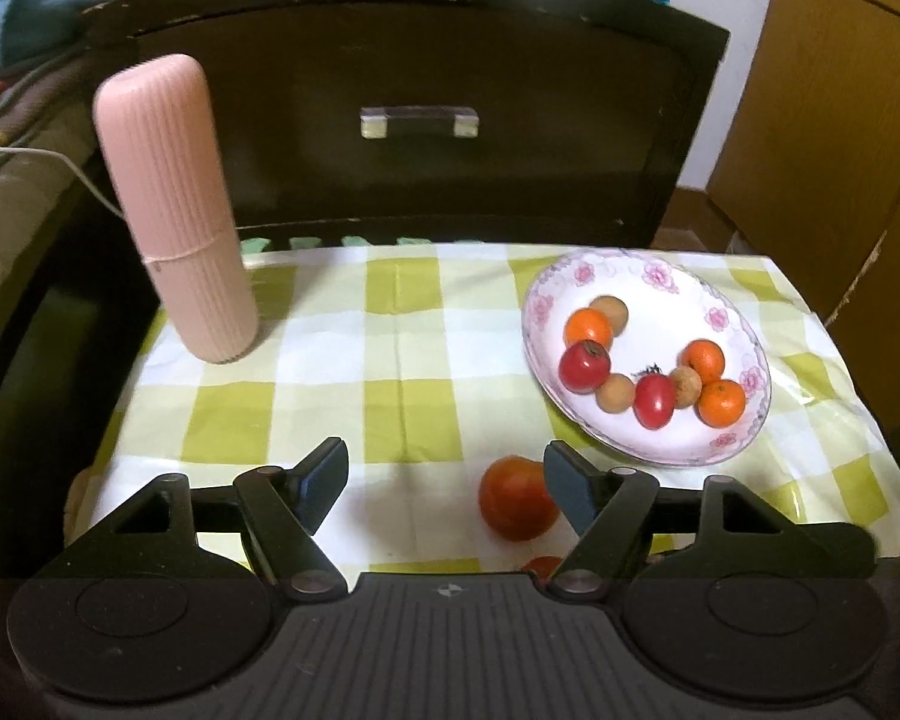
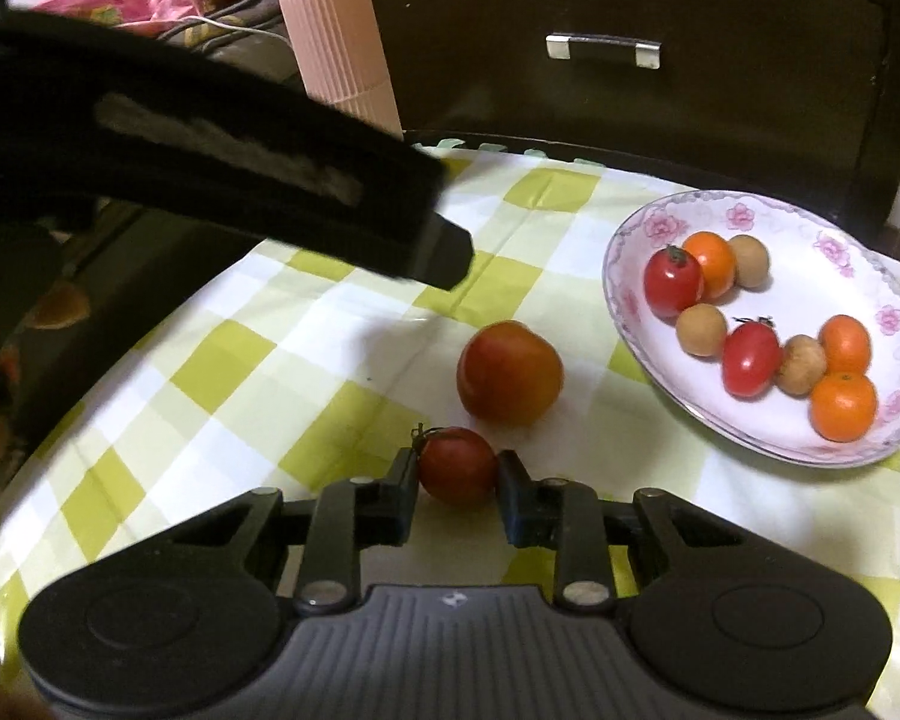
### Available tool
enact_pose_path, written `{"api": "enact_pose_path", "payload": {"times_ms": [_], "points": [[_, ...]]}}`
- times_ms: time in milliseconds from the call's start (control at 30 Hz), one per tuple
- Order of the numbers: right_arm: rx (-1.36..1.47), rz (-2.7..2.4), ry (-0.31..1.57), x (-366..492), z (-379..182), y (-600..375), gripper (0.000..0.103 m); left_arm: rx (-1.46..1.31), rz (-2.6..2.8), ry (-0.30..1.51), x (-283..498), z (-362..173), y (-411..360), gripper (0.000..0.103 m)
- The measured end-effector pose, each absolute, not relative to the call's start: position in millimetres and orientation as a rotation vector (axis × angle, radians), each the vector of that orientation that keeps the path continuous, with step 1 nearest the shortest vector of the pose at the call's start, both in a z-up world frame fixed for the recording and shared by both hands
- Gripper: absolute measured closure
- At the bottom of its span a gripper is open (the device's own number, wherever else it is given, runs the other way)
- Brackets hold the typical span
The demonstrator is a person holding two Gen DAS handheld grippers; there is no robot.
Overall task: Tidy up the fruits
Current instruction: 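Grasp the large red tomato with the left tool while the right tool holds the cherry tomato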
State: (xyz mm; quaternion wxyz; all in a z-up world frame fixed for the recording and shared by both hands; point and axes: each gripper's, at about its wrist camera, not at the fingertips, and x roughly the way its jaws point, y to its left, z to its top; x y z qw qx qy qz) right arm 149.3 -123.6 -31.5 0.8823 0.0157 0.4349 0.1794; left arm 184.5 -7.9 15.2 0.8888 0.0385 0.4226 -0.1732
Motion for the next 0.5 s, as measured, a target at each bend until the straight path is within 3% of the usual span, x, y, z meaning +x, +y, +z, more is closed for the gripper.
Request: {"api": "enact_pose_path", "payload": {"times_ms": [500], "points": [[0.127,0.301,0.929,104,0,-180,0.075,0.143,-0.420,0.946,190,-24,-45,0.027]]}}
